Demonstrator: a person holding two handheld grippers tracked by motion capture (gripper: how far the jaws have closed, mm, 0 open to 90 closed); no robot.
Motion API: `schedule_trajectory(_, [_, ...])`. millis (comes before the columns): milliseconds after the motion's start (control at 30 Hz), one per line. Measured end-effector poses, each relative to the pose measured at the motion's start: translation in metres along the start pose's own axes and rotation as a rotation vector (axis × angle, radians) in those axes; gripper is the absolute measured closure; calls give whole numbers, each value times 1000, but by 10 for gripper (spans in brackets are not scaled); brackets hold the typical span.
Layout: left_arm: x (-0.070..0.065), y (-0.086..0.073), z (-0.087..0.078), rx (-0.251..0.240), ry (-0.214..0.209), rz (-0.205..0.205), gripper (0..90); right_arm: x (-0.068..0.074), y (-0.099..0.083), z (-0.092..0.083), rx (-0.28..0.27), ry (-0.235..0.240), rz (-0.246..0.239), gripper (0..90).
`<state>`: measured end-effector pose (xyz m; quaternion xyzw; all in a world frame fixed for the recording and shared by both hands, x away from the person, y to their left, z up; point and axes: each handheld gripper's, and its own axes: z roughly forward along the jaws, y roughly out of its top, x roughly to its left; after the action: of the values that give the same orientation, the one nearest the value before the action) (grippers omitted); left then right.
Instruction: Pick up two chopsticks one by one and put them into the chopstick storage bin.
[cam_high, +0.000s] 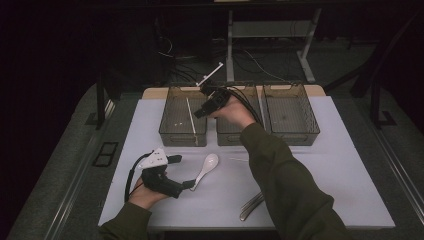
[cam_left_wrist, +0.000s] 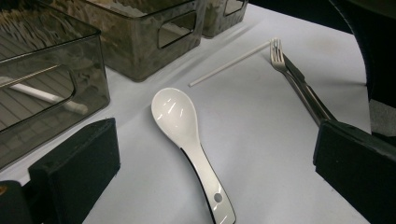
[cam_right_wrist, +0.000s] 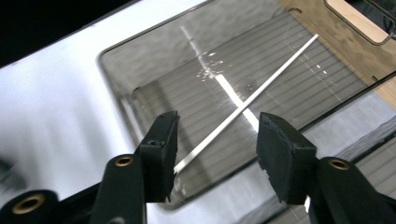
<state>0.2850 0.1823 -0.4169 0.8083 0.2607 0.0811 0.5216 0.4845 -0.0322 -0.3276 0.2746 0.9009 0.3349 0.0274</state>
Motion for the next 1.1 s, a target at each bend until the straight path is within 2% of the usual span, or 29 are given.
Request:
schedule_trajectory(100, [0,0,0,0,2,-2,0,3,-7,-12,0,0,-37,433])
schedule_trajectory(267, [1,-2,1,11,2,-11,0,4,-22,-35,-34,10,-66,432])
schedule_trajectory(300, [1,-2,1,11,2,-11,0,4,-22,-35,-34,10,-66,432])
schedule_trajectory(333, [1,-2,2,12,1,-11,0,5,-29,-44,-49,11,-73,432])
schedule_trajectory(400, [1,-2,2,15,1,-15,0,6,-33,-48,-52,15,-74,433])
schedule_trajectory(533, [0,-2,3,30,2,-12,0,13,-51,-66,-54,32,-94,434])
schedule_trajectory(600, [-1,-2,4,33,4,-9,0,14,-58,-72,-59,20,-108,435])
schedule_trajectory(867, [-1,-3,3,29,11,-9,0,13,-86,-92,-69,15,-121,475])
schedule_trajectory(1033, [-1,-3,3,31,12,-8,0,12,-99,-98,-70,14,-126,494])
schedule_trajectory(1100, [0,-3,3,31,11,-9,0,12,-112,-103,-71,18,-130,501])
